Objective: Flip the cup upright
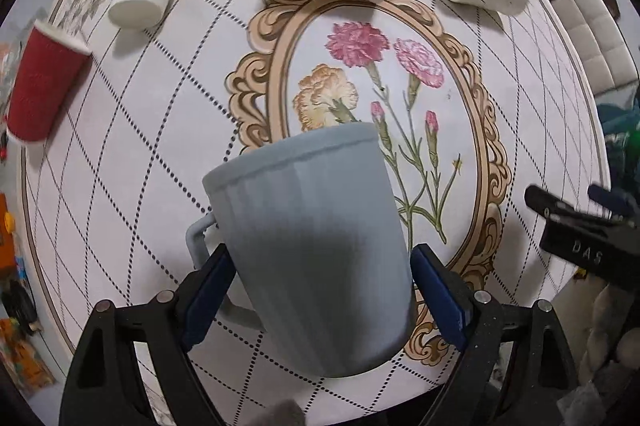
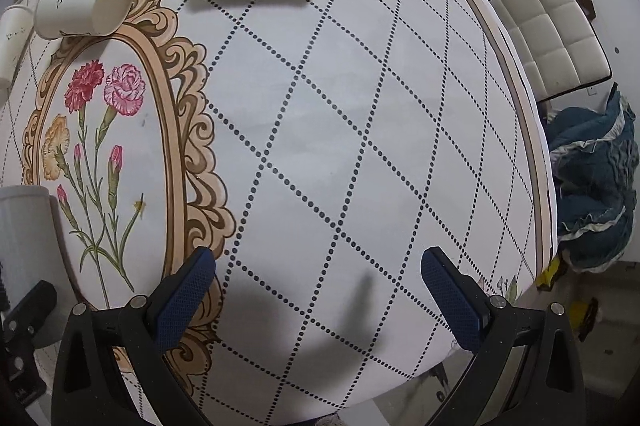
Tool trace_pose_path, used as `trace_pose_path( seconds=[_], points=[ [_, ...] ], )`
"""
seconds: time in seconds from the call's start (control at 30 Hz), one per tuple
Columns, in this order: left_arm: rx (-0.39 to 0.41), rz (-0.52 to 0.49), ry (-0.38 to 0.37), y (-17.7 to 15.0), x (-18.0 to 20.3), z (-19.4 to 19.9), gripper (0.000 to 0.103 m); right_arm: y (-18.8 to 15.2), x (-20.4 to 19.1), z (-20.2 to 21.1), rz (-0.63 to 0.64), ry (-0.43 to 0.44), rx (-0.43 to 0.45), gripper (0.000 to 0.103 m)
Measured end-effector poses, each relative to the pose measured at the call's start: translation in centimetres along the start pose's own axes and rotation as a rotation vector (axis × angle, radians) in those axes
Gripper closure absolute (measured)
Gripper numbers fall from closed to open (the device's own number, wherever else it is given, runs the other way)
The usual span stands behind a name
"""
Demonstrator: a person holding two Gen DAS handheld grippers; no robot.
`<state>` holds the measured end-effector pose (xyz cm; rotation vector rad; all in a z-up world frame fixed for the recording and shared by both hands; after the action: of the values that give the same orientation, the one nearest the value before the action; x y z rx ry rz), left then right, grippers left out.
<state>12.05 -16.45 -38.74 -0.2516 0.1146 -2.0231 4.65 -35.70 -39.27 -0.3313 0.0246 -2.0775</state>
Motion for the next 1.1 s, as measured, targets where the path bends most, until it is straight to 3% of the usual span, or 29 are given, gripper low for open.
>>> trace_pose_path(
  seconds=[0.07,0.13,0.47,0.73,0.93,1.1],
  points=[
    [-0.001,0.017,0.004,0.1,-0.7,0.2,0.011,0.1,-0.2,0.1,0.004,0.011,0.001,0.0],
    [0.001,0.034,-0.001,-0.1,-0.9,0.3,0.0,-0.1,-0.6,0.2,0.01,0.015,0.007,0.0],
    [0.01,0.113,-0.043,-1.2,-3.1,0.7,0.0,-0.8,-1.8,1.2,0.026,0.031,0.021,0.0],
    [0.069,0.203,-0.066,-3.8,-5.3,4.7,0.0,-1.2,-2.1,2.4,0.025,0.047,0.037,0.0],
    [0.142,0.308,0.013,-5.9,-8.6,8.2,0.0,-1.6,-3.0,4.1,0.025,0.048,0.057,0.0],
    [0.164,0.373,0.166,-7.8,-12.0,8.1,0.0,-2.2,-4.0,6.1,0.022,0.045,0.08,0.0]
  ],
)
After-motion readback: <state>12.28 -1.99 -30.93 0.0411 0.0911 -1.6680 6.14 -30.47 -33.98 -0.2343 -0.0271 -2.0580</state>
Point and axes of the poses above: each gripper's, at about its wrist camera, not at the fingertips, and z roughly against the way its jaws point, x to its right, y to its top, the point moved 7 cm from there along -z, roughly the way its jaws point, and after that the axes turned 14 degrees about -x, right-handed, at the moved point
